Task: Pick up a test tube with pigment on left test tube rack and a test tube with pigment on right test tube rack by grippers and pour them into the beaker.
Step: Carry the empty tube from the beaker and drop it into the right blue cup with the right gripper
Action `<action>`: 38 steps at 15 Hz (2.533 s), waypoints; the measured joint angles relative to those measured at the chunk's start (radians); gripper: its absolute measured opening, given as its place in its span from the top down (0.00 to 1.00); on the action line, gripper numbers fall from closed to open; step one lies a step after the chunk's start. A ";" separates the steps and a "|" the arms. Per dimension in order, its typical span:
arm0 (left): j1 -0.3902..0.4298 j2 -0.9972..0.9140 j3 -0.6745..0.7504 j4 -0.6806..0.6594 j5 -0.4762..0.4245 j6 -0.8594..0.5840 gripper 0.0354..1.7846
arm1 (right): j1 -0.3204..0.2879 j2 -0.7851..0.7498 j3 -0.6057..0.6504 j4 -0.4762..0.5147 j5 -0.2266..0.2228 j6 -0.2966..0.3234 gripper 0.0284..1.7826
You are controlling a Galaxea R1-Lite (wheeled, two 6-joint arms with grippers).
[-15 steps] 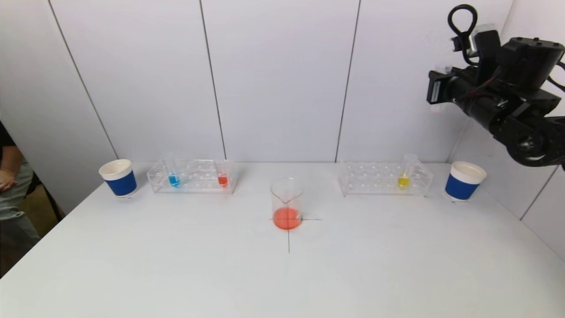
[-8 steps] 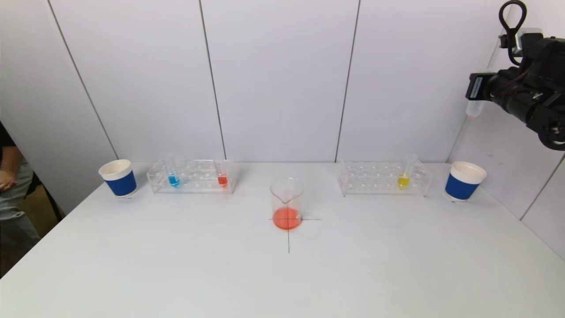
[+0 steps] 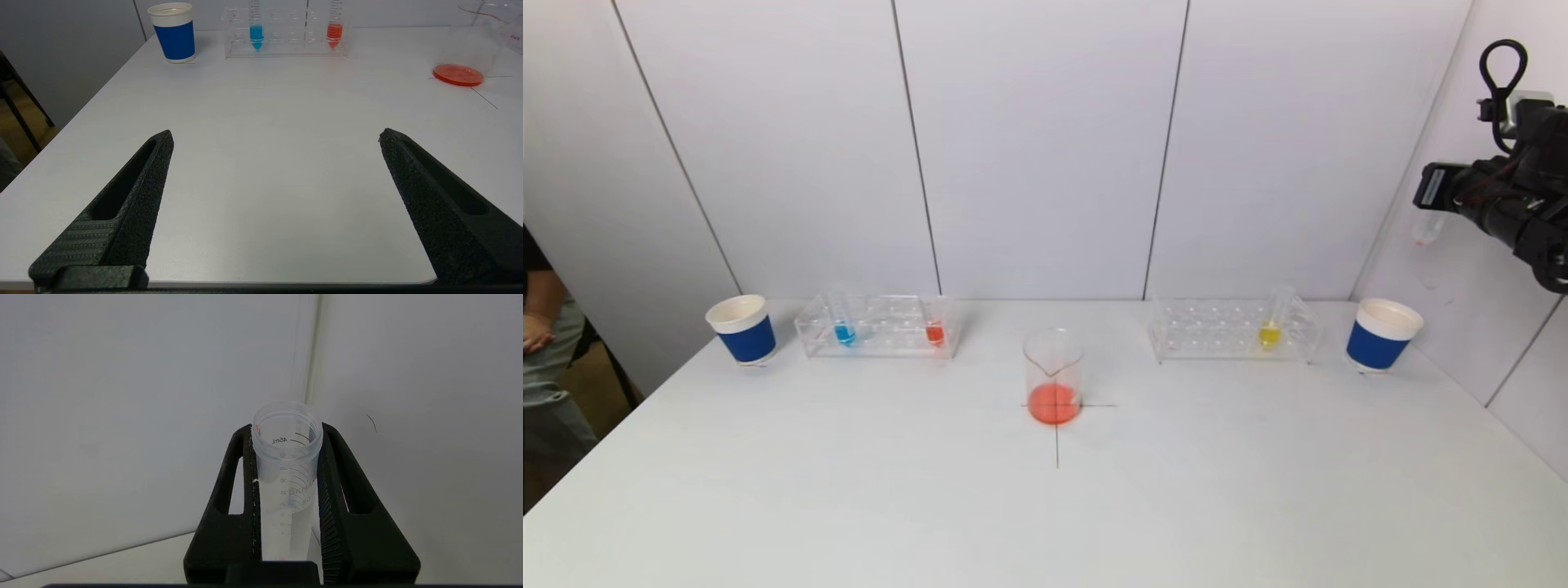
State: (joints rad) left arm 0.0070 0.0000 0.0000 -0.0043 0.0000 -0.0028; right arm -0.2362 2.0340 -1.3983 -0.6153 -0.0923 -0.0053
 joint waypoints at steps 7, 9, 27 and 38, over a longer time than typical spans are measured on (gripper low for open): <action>0.000 0.000 0.000 0.000 0.000 0.000 0.01 | -0.010 0.037 0.084 -0.086 0.001 0.004 0.76; 0.000 0.000 0.000 0.000 0.000 0.000 0.01 | -0.010 0.057 0.126 -0.150 0.007 0.004 0.76; 0.000 0.000 0.000 0.000 0.000 0.000 0.01 | -0.009 0.197 0.381 -0.469 0.013 0.027 0.76; 0.000 0.000 0.000 0.000 0.000 0.000 0.01 | -0.011 0.210 0.403 -0.490 0.013 0.033 0.76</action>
State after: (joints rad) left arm 0.0066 0.0000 0.0000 -0.0038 0.0000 -0.0023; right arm -0.2468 2.2443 -0.9953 -1.1049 -0.0791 0.0274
